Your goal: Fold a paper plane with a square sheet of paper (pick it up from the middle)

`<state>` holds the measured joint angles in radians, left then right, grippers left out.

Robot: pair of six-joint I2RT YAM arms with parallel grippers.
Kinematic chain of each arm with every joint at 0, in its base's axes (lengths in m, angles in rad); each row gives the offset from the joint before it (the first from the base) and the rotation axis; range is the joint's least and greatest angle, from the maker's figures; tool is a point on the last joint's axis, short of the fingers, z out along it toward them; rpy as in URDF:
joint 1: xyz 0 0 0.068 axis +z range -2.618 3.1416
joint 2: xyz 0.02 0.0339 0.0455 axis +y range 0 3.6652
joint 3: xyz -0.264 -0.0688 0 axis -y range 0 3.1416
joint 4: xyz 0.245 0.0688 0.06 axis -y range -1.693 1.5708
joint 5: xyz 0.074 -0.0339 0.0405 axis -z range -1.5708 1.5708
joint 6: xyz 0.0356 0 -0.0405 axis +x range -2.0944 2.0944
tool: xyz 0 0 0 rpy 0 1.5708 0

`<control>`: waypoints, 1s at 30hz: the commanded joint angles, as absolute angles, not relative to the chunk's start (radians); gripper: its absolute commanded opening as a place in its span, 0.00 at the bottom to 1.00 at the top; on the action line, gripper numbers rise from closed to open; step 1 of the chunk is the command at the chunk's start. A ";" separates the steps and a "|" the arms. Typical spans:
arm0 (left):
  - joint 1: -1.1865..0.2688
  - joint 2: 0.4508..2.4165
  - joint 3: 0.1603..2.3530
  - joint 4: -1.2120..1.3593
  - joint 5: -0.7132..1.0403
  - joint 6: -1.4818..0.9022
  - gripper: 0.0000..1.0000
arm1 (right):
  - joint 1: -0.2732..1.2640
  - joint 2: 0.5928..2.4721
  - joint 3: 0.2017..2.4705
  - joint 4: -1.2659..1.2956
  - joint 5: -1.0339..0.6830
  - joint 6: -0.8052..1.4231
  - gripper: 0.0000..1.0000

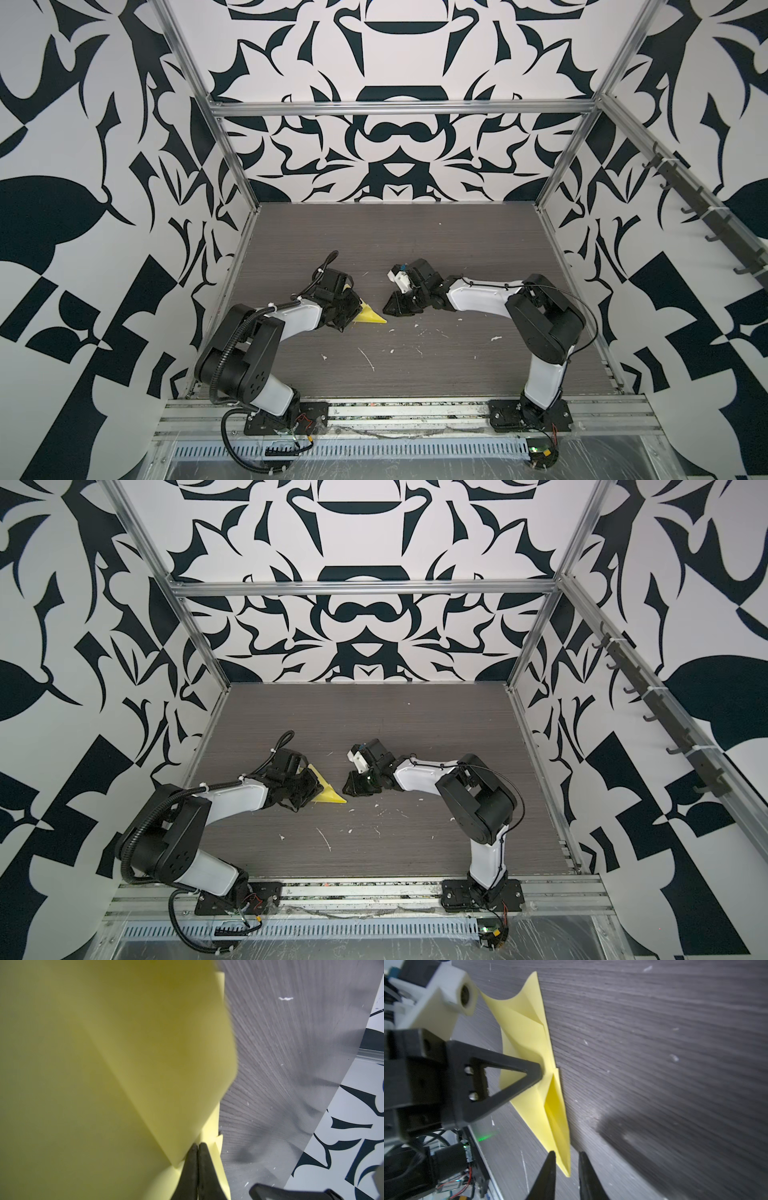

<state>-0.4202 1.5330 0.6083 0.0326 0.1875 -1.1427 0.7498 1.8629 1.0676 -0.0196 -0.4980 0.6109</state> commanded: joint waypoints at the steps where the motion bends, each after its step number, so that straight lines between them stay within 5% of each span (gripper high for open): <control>1: -0.421 1.564 0.600 -0.031 0.170 -1.130 0.05 | 0.783 1.879 1.151 -0.043 -0.520 0.650 0.16; 7: -0.422 1.568 0.595 -0.030 0.166 -1.134 0.05 | 0.798 1.956 1.251 -0.088 -0.502 0.709 0.00; 30: -0.422 1.565 0.578 -0.018 0.152 -1.152 0.02 | 0.805 2.090 1.369 -0.147 -0.526 0.758 0.00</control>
<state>-0.4202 1.5349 0.6083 0.0353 0.1875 -1.1469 0.8021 2.0937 1.3403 -0.1181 -0.5209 0.7437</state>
